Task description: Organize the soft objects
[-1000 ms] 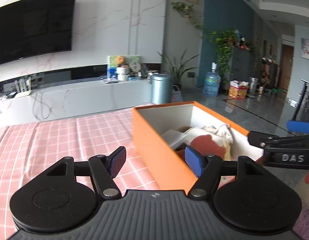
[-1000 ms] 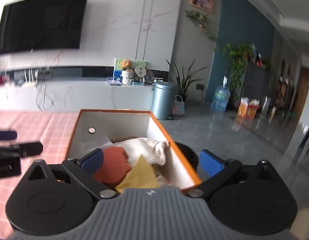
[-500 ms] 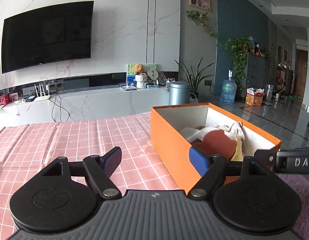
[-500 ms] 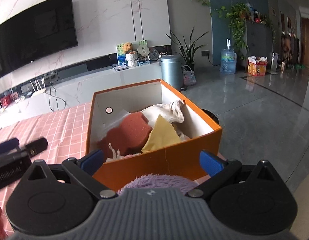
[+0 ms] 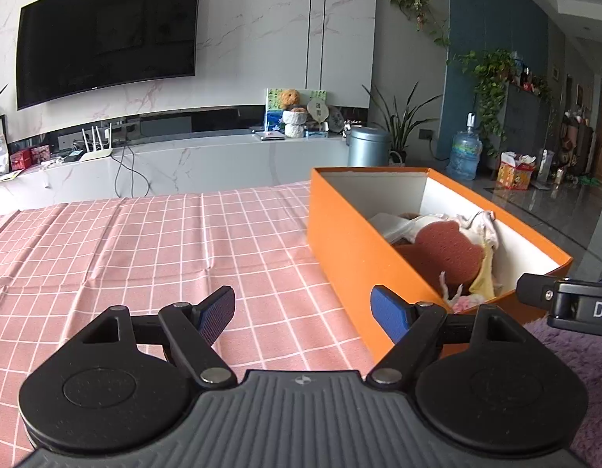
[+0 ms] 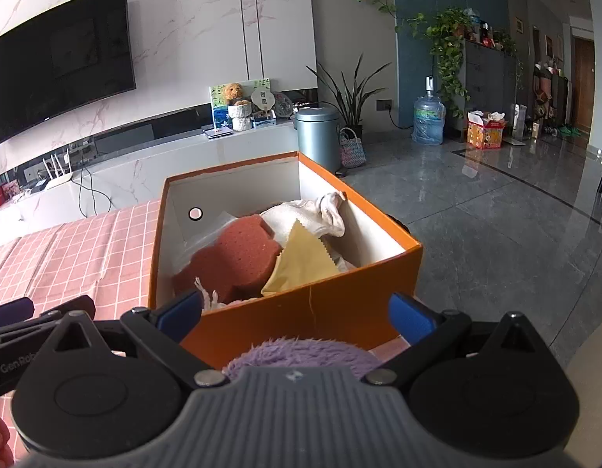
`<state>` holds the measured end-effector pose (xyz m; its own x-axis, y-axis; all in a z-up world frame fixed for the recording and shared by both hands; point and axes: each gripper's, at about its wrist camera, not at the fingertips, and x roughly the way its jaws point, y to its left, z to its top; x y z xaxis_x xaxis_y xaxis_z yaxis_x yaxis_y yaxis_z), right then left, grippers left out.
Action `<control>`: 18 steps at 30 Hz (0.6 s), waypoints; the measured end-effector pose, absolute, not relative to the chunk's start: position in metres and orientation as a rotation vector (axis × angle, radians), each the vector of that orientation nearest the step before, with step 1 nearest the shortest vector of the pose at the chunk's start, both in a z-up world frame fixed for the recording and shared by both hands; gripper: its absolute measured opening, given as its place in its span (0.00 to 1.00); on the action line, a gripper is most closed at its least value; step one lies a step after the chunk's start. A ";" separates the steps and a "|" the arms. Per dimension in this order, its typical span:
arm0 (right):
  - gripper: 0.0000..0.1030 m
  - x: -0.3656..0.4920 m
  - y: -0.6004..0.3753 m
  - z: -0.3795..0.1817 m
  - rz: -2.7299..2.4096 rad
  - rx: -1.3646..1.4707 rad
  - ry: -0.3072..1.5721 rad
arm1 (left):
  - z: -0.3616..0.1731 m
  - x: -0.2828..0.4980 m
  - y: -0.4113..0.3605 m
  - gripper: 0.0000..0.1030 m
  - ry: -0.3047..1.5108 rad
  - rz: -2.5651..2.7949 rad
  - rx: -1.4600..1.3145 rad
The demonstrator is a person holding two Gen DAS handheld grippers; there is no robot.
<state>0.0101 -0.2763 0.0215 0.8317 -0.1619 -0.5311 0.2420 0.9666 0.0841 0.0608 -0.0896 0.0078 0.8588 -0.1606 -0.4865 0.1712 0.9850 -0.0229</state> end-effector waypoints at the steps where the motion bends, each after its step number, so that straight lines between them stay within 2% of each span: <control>1: 0.97 0.011 -0.276 0.021 -0.216 0.146 0.550 | 0.007 0.061 -0.090 0.90 0.515 -0.170 0.028; 8: 0.97 0.011 -0.276 0.021 -0.201 0.139 0.561 | 0.001 0.063 -0.092 0.90 0.571 -0.155 0.055; 18: 0.97 0.012 -0.278 0.021 -0.194 0.143 0.564 | 0.009 0.059 -0.093 0.90 0.557 -0.154 0.064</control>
